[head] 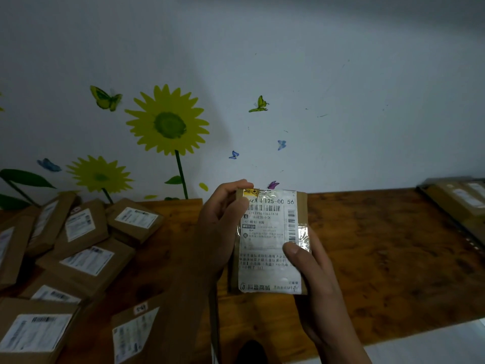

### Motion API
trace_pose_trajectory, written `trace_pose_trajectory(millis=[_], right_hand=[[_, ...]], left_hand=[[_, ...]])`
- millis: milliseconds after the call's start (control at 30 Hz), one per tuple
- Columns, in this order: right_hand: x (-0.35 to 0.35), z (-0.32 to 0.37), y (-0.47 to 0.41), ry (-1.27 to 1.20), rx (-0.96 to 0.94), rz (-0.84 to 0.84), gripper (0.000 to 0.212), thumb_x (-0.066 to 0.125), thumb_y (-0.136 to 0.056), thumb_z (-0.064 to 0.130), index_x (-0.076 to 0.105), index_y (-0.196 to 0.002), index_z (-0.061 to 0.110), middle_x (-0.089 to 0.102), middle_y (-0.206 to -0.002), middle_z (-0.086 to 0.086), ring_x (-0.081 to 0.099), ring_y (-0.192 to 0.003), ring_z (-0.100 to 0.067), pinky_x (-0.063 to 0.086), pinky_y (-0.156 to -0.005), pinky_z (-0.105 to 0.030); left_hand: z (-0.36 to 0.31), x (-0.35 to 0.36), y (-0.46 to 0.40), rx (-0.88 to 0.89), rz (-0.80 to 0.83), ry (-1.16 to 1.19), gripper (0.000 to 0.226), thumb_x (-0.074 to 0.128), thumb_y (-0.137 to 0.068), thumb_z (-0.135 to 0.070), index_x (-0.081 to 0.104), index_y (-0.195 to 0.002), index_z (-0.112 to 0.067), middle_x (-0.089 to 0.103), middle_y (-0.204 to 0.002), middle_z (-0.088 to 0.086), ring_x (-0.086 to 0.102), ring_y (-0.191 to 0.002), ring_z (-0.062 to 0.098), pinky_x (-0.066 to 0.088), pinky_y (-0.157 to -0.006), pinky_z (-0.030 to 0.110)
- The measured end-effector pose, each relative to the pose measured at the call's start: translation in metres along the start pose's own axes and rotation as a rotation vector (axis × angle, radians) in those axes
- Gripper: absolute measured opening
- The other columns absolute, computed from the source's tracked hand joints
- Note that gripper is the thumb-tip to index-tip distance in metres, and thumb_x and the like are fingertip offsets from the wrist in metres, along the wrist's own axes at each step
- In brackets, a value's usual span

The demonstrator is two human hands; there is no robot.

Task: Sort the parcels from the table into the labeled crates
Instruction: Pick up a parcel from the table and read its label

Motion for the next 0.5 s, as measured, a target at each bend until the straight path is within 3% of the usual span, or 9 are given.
trace_pose_trajectory(millis=[100, 233, 500], right_hand=[[0.0016, 0.0019, 0.0023, -0.011, 0.0, 0.008, 0.086, 0.076, -0.067, 0.045, 0.048, -0.146, 0.029, 0.069, -0.129, -0.007, 0.069, -0.114, -0.031, 0.055, -0.095, -0.057], [0.0046, 0.004, 0.0039, -0.017, -0.003, 0.026, 0.083, 0.075, -0.068, 0.043, 0.049, -0.146, 0.028, 0.069, -0.129, -0.007, 0.069, -0.114, -0.031, 0.057, -0.092, -0.054], [0.0103, 0.0071, 0.0084, -0.025, -0.023, 0.035, 0.075, 0.075, -0.073, 0.037, 0.051, -0.144, 0.026, 0.069, -0.128, -0.008, 0.069, -0.114, -0.031, 0.061, -0.086, -0.043]], left_hand=[[0.0001, -0.0001, 0.0036, 0.004, -0.003, 0.002, 0.024, 0.048, -0.101, -0.004, 0.062, -0.119, -0.011, 0.071, -0.096, 0.006, 0.068, -0.081, 0.012, 0.055, -0.066, 0.02], [0.0007, -0.0024, 0.0062, 0.013, -0.011, 0.035, 0.037, 0.052, -0.087, -0.021, 0.061, -0.122, -0.013, 0.072, -0.099, 0.007, 0.069, -0.086, 0.017, 0.056, -0.068, 0.024], [-0.0012, -0.0066, 0.0114, 0.03, 0.021, 0.065, 0.041, 0.05, -0.088, -0.021, 0.058, -0.127, -0.012, 0.073, -0.105, 0.007, 0.071, -0.095, 0.022, 0.057, -0.074, 0.028]])
Point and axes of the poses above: each hand's wrist, its own y-axis away from the middle knuckle, its own x-axis out of the palm, z = x × y, the point moved 1 cm from there along -y, towards the middle knuckle
